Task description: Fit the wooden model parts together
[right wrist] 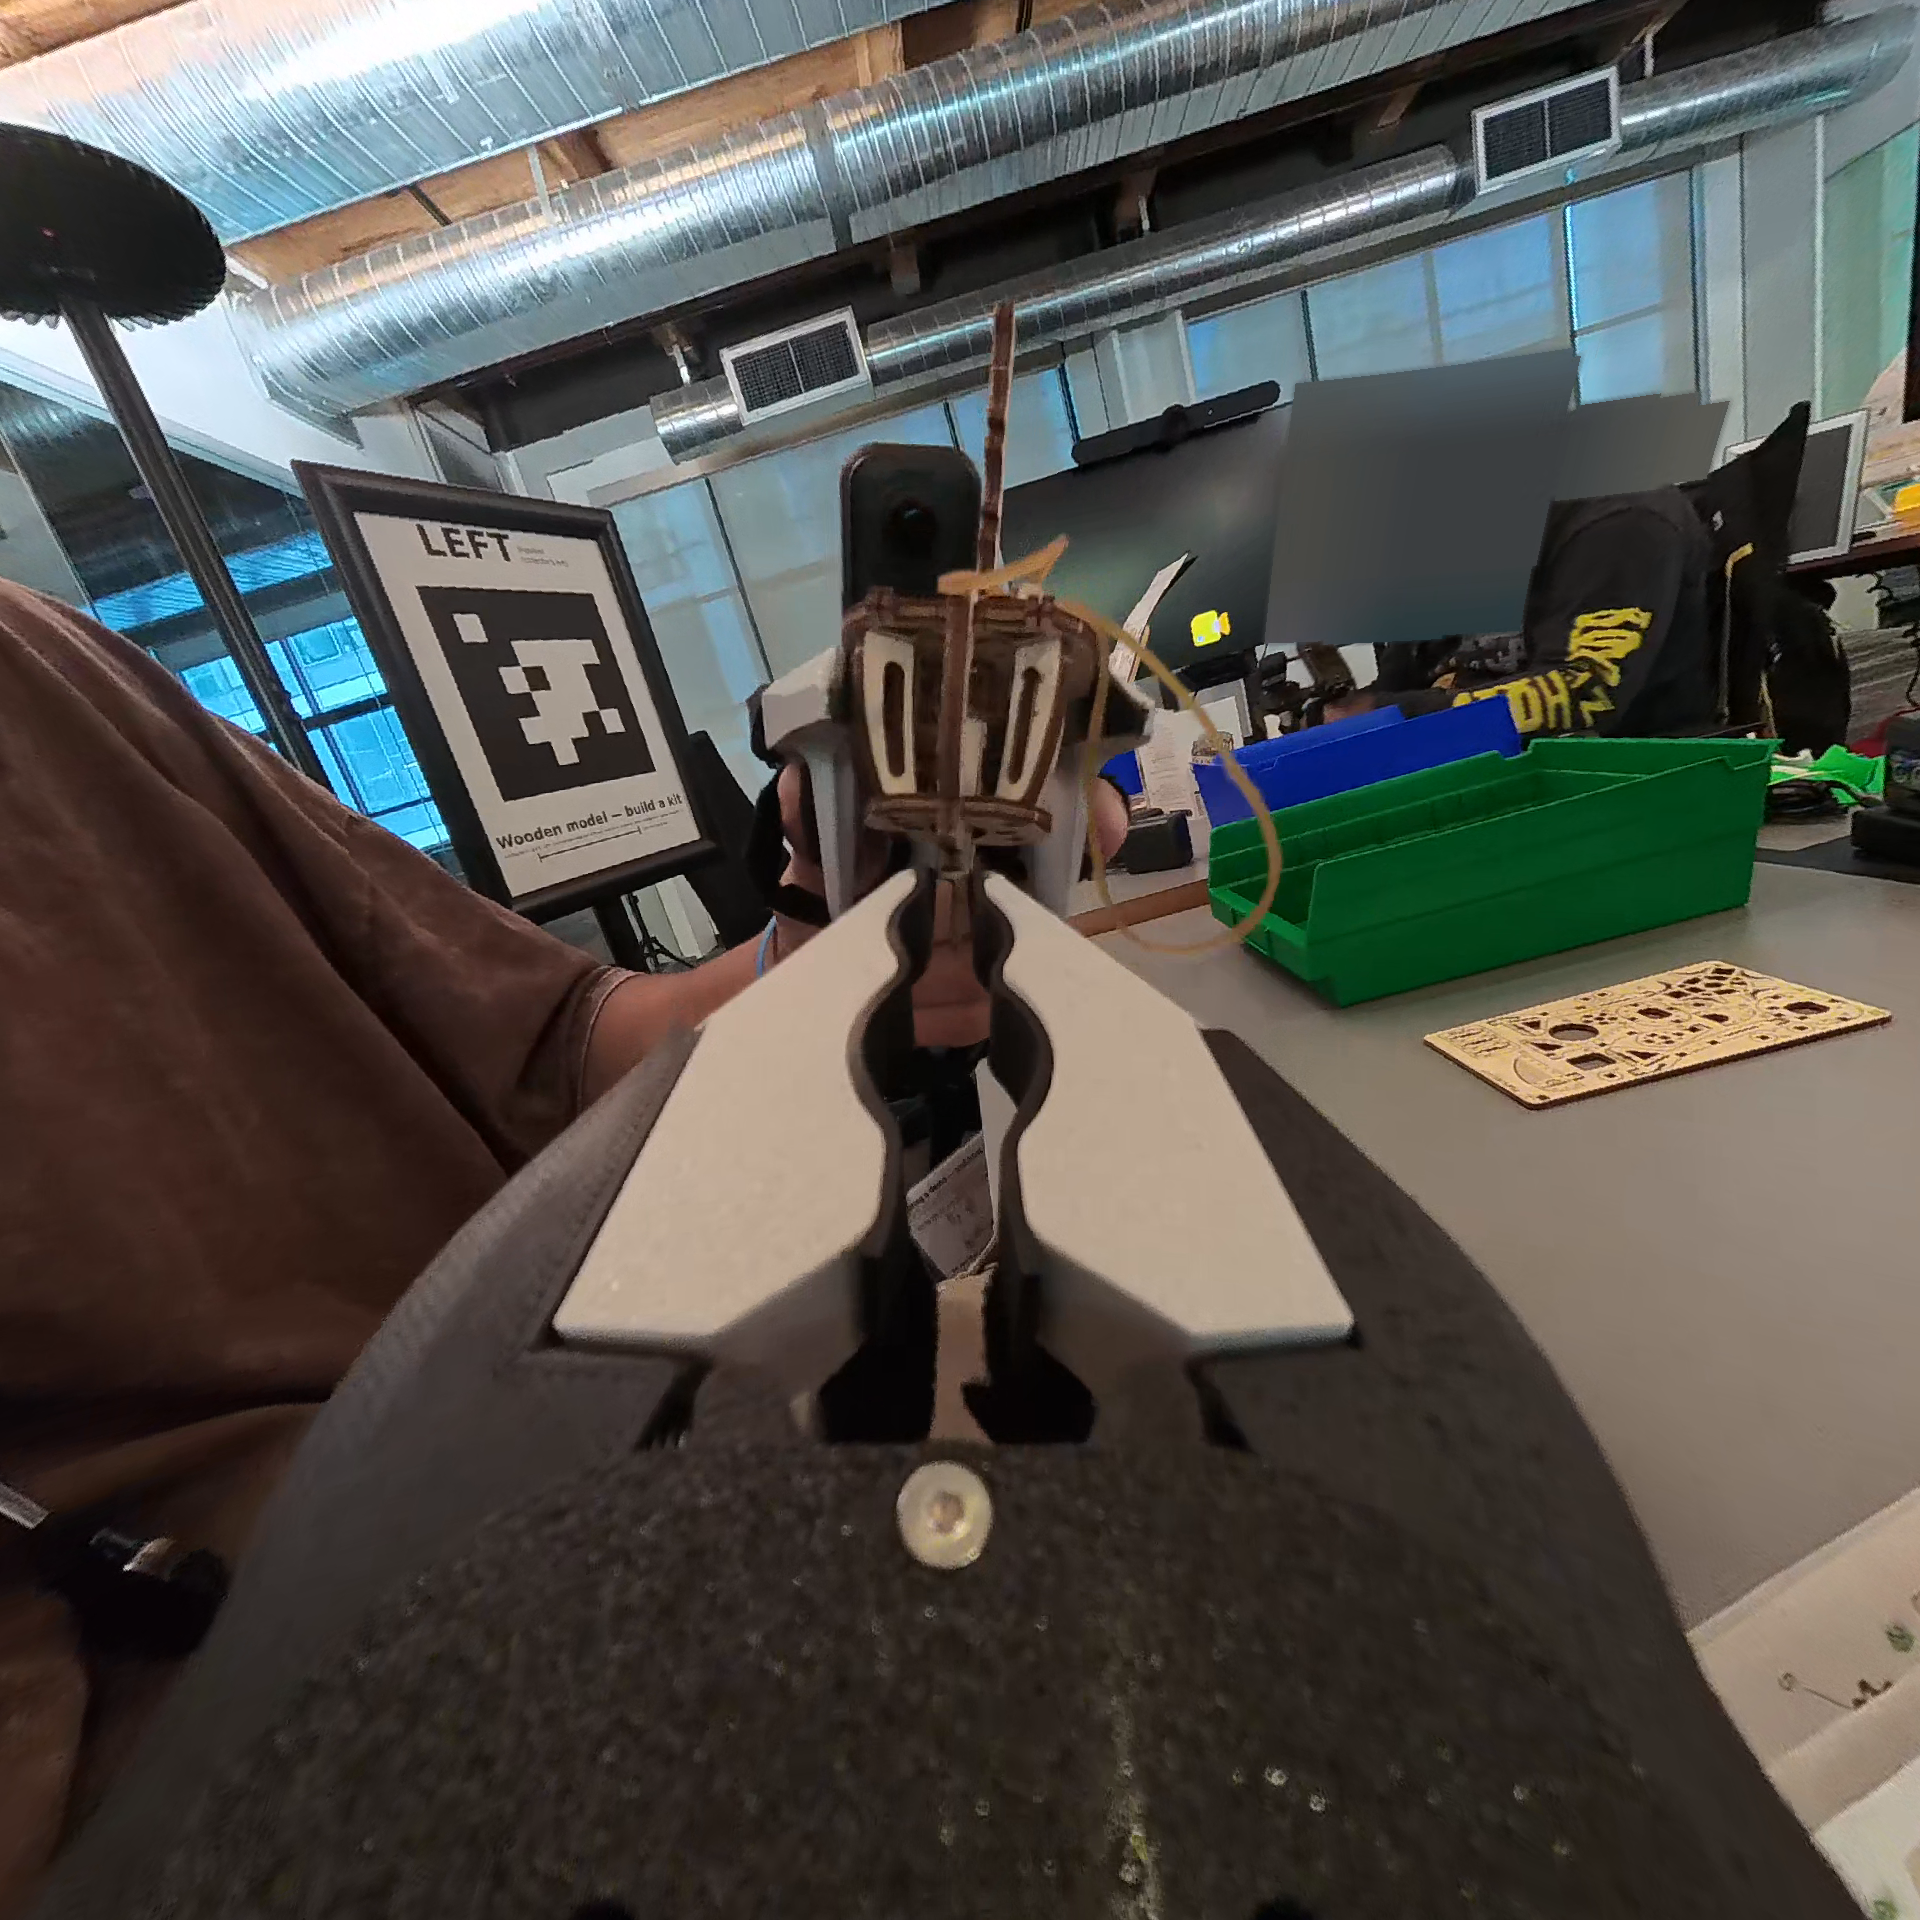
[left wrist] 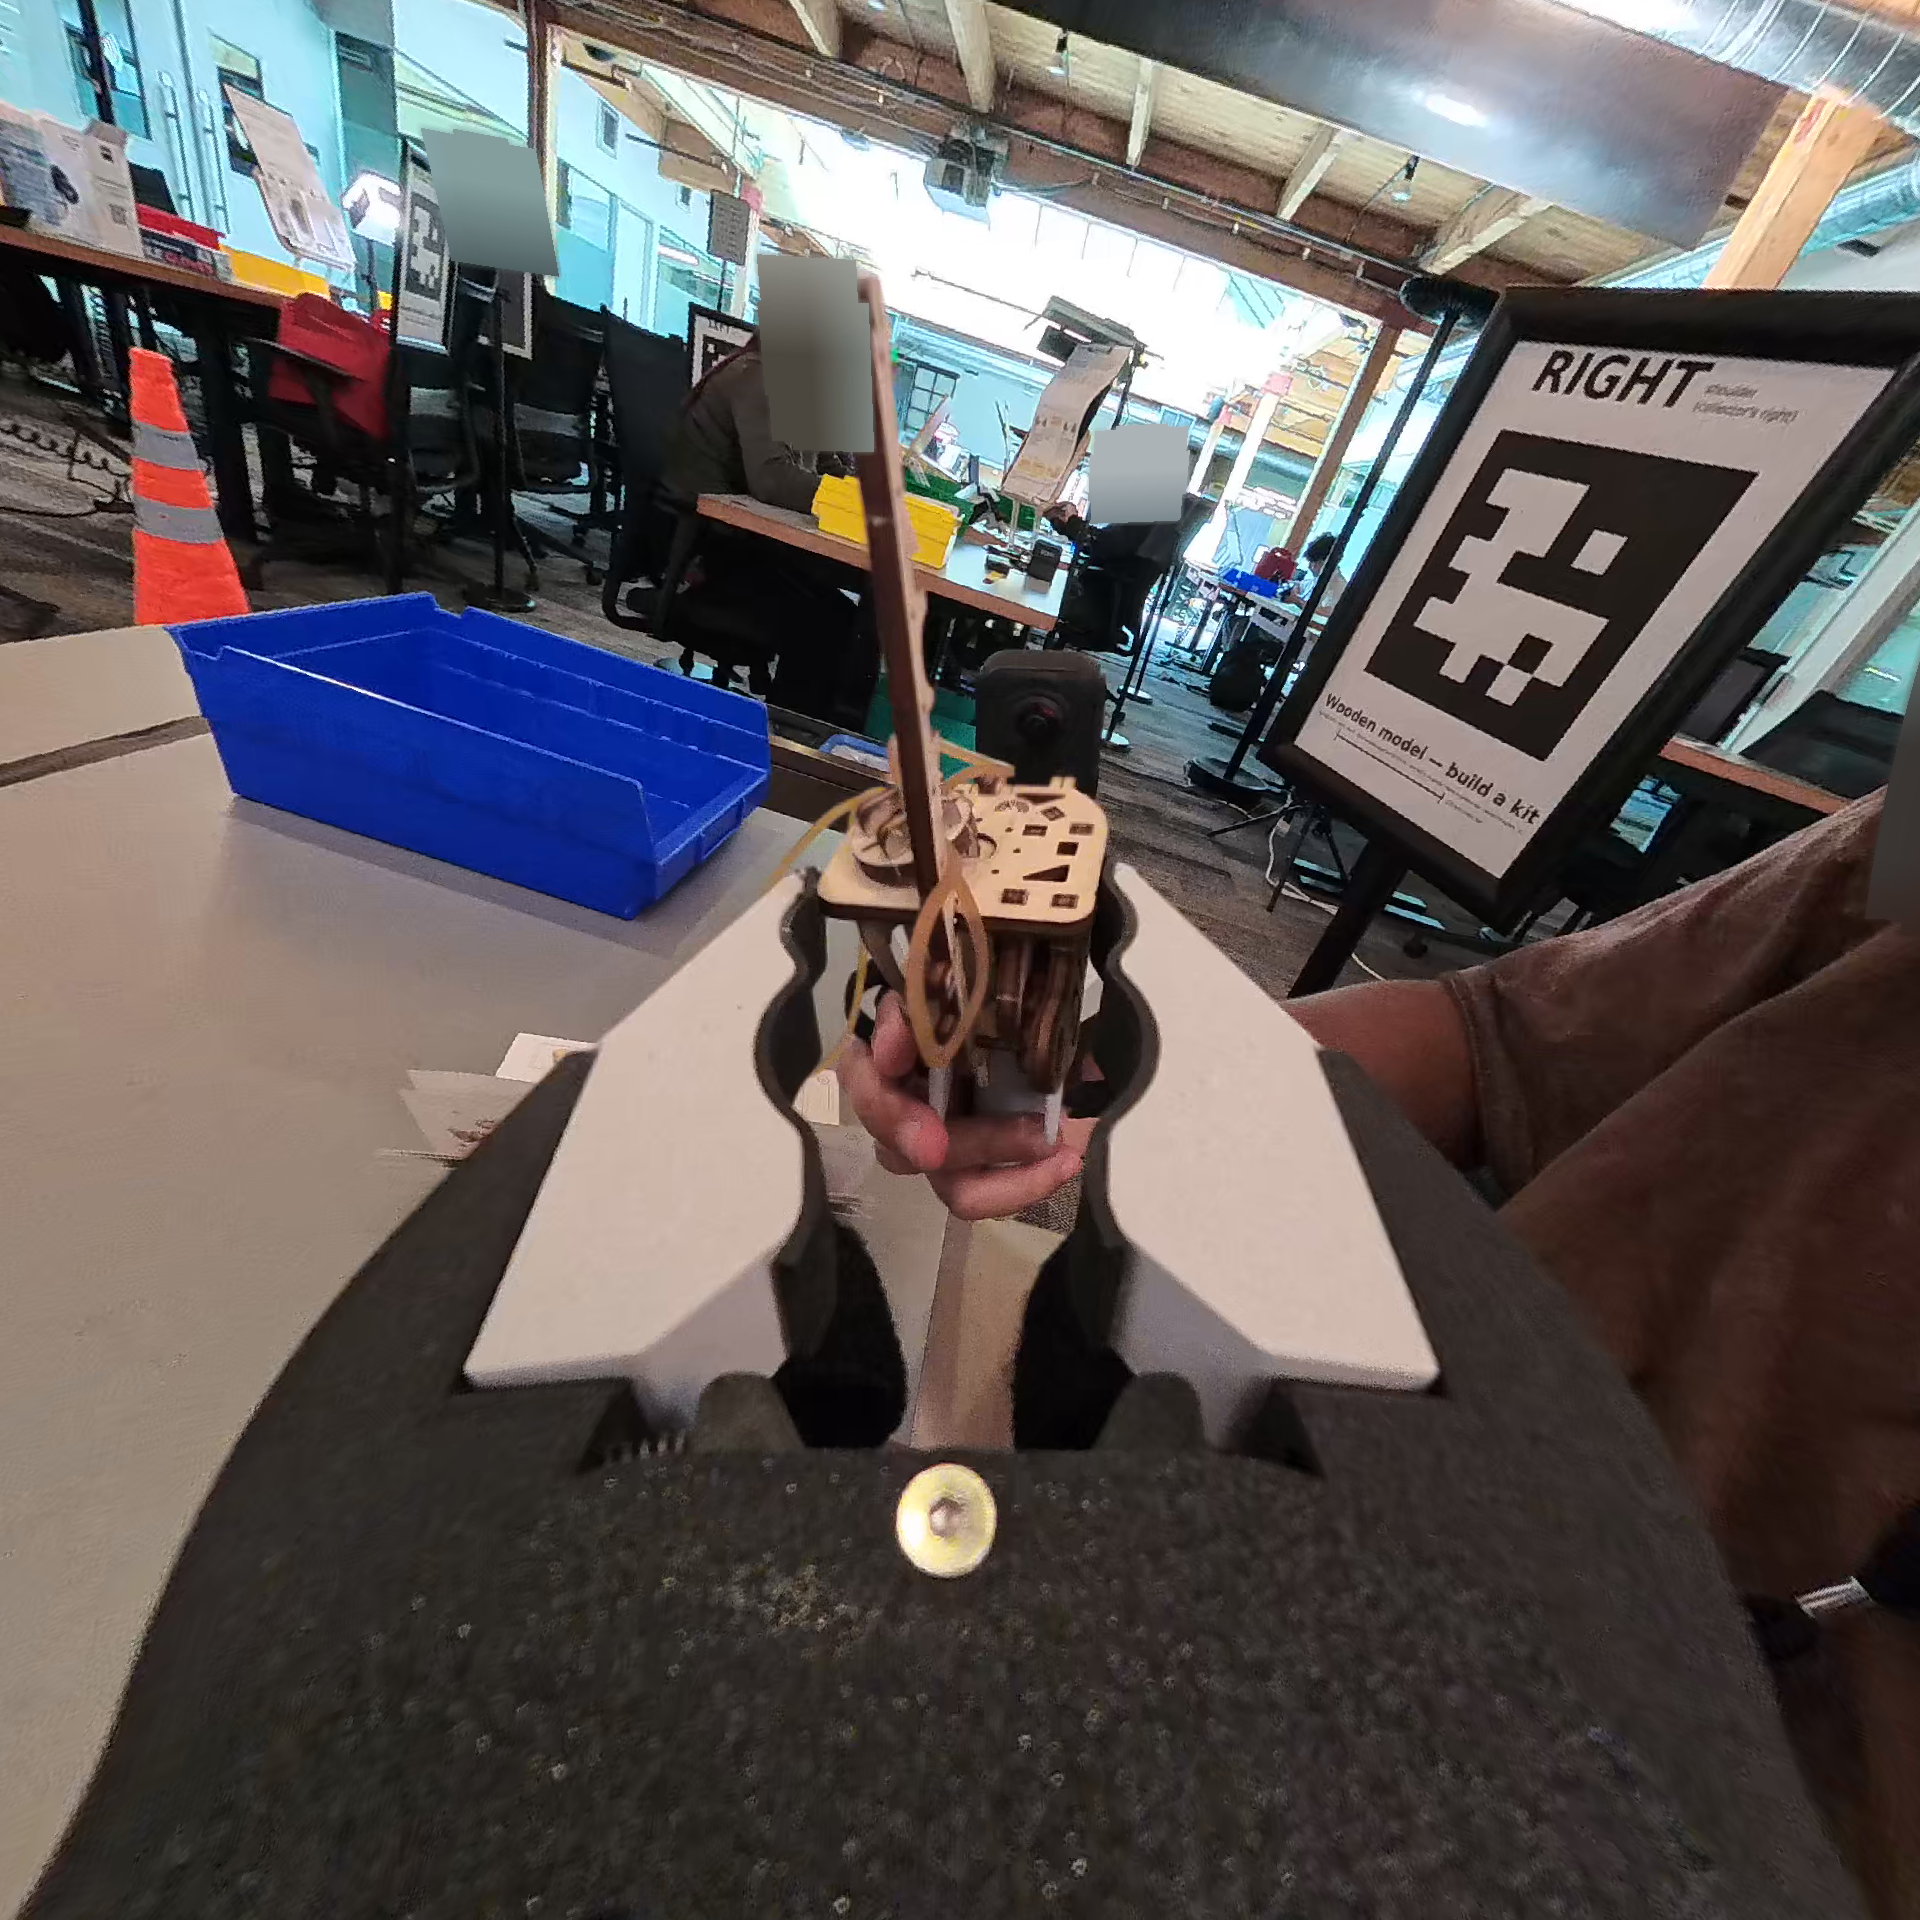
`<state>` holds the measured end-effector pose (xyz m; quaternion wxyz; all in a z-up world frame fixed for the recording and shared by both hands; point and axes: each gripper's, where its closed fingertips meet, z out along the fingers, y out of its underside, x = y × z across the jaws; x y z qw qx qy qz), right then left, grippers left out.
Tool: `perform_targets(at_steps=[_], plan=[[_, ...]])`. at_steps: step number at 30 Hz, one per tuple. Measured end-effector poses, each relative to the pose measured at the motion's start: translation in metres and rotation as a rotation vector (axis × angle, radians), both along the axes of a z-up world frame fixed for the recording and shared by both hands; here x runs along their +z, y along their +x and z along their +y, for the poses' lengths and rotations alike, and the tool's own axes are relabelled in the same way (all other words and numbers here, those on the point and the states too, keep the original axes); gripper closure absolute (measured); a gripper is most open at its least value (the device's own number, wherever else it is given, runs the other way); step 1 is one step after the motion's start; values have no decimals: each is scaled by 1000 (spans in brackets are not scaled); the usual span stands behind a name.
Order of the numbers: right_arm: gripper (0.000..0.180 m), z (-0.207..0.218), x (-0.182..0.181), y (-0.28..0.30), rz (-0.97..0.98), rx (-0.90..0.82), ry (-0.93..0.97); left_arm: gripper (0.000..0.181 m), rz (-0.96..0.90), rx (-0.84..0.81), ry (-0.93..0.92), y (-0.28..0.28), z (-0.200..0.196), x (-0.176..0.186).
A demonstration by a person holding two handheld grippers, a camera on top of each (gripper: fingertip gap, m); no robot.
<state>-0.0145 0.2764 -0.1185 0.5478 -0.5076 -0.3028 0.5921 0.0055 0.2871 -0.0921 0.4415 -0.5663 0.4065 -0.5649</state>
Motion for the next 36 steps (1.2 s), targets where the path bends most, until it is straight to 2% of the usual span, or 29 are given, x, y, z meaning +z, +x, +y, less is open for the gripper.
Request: perform_targets(at_steps=[7,15,27,31,32,36], plan=[[176,0,3,0,23,-22,40,132,20,16,31,1,-1,3],[176,-10,14,-3,119,53,19,132,76,39,124,1,-10,15],[175,-15,17,-3,121,28,49,132,45,12,82,-1,-15,18],[158,-16,3,-9,-9,6,88,132,-2,18,35,-7,-8,24],[150,-16,3,-10,-22,6,84,132,-3,23,32,-8,-6,23],[141,-13,9,-8,-14,-20,74,132,19,29,36,-7,-2,15]])
